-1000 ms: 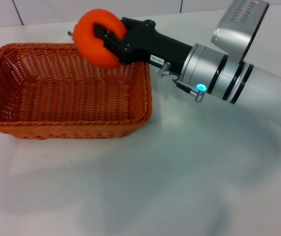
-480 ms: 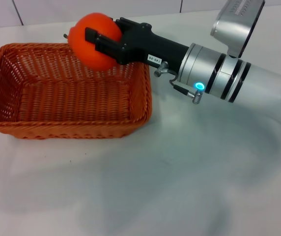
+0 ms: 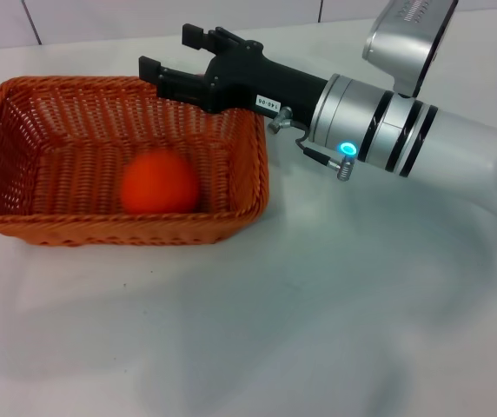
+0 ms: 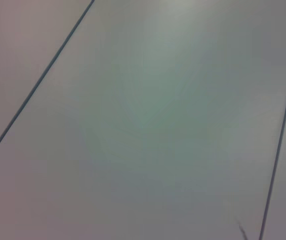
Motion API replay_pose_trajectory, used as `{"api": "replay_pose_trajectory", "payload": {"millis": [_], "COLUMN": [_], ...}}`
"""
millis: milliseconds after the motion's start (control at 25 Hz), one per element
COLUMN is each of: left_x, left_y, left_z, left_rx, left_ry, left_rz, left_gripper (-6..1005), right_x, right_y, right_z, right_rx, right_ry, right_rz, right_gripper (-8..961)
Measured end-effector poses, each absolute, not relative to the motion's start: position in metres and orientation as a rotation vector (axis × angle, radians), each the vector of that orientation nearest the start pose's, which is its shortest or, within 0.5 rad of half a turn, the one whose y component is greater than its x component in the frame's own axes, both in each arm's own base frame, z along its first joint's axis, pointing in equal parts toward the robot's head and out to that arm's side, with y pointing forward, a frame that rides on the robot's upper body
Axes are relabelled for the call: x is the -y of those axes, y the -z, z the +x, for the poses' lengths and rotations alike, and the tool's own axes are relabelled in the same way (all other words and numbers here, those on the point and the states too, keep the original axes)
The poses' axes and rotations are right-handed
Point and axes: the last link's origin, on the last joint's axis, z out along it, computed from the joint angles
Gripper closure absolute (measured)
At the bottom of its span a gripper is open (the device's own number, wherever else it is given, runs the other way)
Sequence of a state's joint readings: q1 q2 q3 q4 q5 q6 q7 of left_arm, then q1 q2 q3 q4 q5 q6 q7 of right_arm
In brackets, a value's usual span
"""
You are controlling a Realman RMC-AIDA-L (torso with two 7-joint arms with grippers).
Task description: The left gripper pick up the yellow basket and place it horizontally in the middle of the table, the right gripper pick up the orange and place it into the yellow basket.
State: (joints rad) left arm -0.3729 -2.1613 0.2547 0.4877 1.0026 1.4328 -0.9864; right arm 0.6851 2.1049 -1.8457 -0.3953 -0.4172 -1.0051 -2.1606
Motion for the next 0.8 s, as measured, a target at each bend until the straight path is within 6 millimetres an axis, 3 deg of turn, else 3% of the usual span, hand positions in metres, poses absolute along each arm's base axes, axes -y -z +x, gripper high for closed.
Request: {"api": "replay_pose_trajectory", "payload": {"millis": [160, 400, 640, 800], "left_x": [-0.305, -0.298, -0.290, -0.282], "left_y": [-0.121, -0.116, -0.105, -0.096], "left_z": [-0.342, -0.347, -0.354, -0.363], "left_rx": [0.548, 0.520, 0.525, 0.542], "left_ry": [1.243, 1.173, 1.110, 1.050], "left_rz": [-1.222, -1.230, -1.245, -1.242], "left_gripper": [98, 98, 98, 98], "right_x": [-0.377, -0.384, -0.392, -0.385], "right_y": [0.091, 0.070, 0.036, 0.017], "right_z": [0.157, 0.186, 0.239, 0.279], "right_rx": [2.212, 2.170, 2.028, 1.918], "right_ry": [0.610, 0.993, 1.305, 1.453], "right_rz": [-0.451, -0.237, -0.406, -0.566], "right_gripper": [14, 13, 13, 13]}}
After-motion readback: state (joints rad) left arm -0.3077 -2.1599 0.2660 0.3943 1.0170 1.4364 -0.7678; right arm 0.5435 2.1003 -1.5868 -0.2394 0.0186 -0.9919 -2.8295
